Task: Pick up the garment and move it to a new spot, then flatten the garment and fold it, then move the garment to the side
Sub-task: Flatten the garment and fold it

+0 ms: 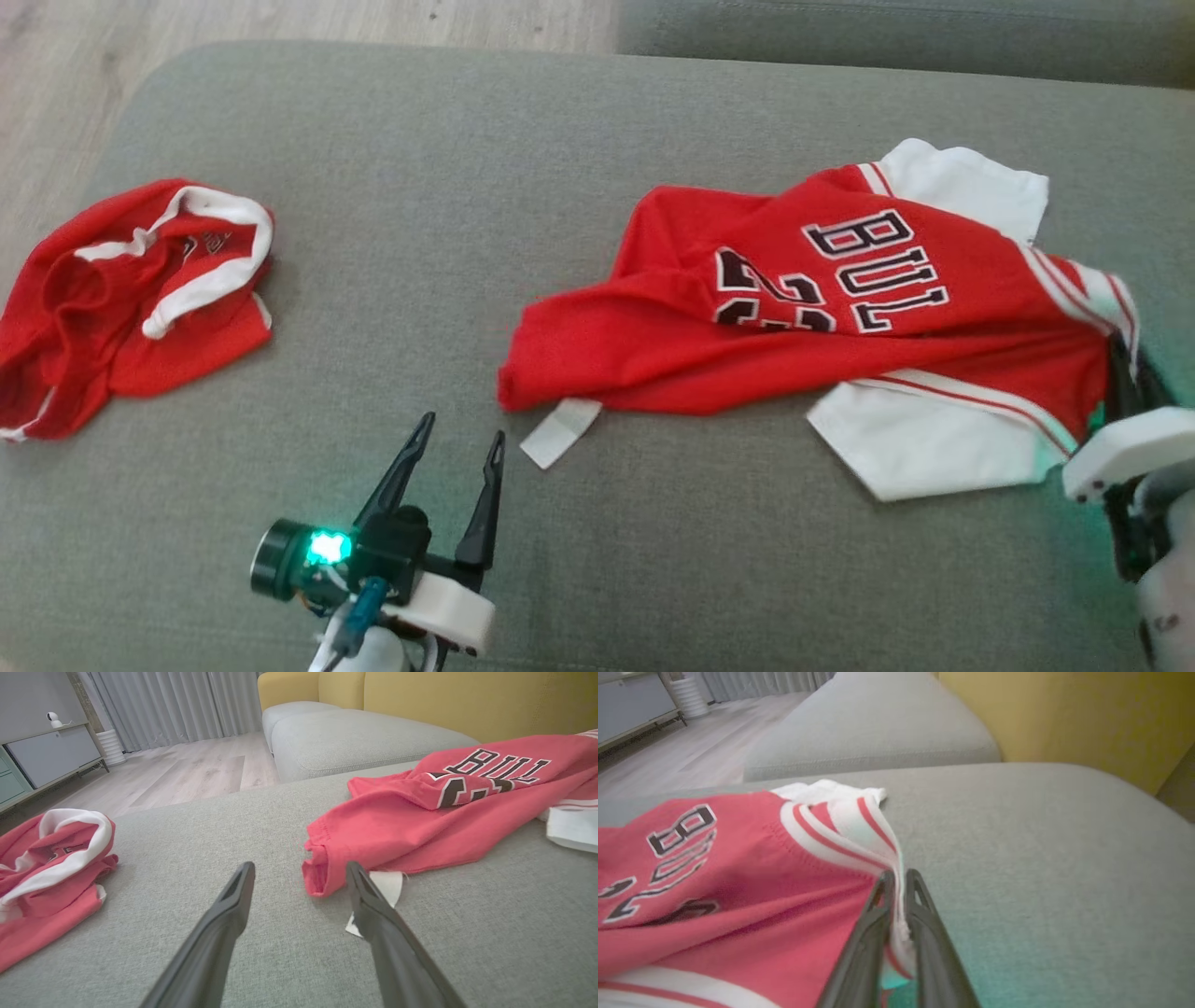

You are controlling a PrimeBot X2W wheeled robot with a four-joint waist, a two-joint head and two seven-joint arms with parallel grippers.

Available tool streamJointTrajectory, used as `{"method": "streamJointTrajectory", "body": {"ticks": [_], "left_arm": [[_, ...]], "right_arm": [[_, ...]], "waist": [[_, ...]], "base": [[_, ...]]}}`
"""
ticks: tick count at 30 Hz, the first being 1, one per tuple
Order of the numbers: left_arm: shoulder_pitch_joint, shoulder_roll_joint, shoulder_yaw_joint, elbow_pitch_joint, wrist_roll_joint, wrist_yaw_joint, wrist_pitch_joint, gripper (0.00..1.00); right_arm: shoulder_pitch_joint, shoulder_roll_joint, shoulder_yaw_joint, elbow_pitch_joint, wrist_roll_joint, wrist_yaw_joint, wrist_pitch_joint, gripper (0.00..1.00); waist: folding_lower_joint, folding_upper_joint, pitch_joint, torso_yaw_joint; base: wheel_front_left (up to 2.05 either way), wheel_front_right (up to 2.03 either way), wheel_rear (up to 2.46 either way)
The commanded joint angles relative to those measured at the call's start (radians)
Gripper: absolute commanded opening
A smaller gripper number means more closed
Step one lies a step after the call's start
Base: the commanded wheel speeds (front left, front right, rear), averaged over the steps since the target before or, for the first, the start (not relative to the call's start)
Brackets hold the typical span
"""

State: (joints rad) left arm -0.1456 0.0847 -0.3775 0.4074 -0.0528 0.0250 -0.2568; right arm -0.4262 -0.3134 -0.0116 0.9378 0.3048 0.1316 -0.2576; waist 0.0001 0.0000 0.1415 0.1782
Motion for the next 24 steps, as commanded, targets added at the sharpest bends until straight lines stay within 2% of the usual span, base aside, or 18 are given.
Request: {"method": "streamJointTrajectory", "body": {"ticks": [1, 5, 6, 9, 12, 17, 24], "left_arm": [[-0.014, 0.001, 0.053, -0.025, -0.005, 0.001, -0.005, 1.00], [-0.014, -0.004, 0.078, -0.029, -0.008, 0.009, -0.005, 1.00], [-0.014, -0.004, 0.078, -0.029, -0.008, 0.009, -0.005, 1.00], [-0.006, -0.007, 0.097, -0.032, -0.008, 0.014, -0.005, 1.00], [0.009, -0.009, 0.117, -0.037, -0.009, 0.019, -0.005, 1.00], [0.048, -0.012, 0.151, -0.042, -0.014, 0.025, -0.005, 1.00], [0.114, -0.017, 0.198, -0.047, -0.025, 0.019, -0.005, 1.00]], "right_arm": [[-0.035, -0.013, -0.001, -0.070, -0.032, -0.001, -0.004, 1.00], [0.008, 0.059, -0.027, -0.280, -0.135, -0.001, -0.004, 1.00], [0.008, 0.059, -0.027, -0.280, -0.135, -0.001, -0.004, 1.00], [0.078, 0.143, -0.016, -0.445, -0.198, -0.001, -0.004, 1.00], [0.152, 0.209, 0.008, -0.559, -0.241, -0.001, -0.004, 1.00], [0.270, 0.254, 0.037, -0.605, -0.266, -0.001, -0.004, 1.00], [0.373, 0.263, 0.079, -0.588, -0.232, -0.001, -0.004, 1.00]], "waist": [[-0.0001, 0.0000, -0.005, -0.007], [-0.0001, 0.0000, -0.013, -0.017], [-0.0001, 0.0000, -0.013, -0.017], [-0.0001, 0.0000, -0.028, -0.026], [-0.0001, 0.0000, -0.050, -0.036], [-0.0001, 0.0000, -0.097, -0.057], [-0.0001, 0.0000, -0.144, -0.096]], "base": [[0.00, 0.00, 0.00], [0.00, 0.00, 0.00], [0.00, 0.00, 0.00], [0.00, 0.00, 0.00], [0.00, 0.00, 0.00], [0.00, 0.00, 0.00], [0.00, 0.00, 0.00]]}}
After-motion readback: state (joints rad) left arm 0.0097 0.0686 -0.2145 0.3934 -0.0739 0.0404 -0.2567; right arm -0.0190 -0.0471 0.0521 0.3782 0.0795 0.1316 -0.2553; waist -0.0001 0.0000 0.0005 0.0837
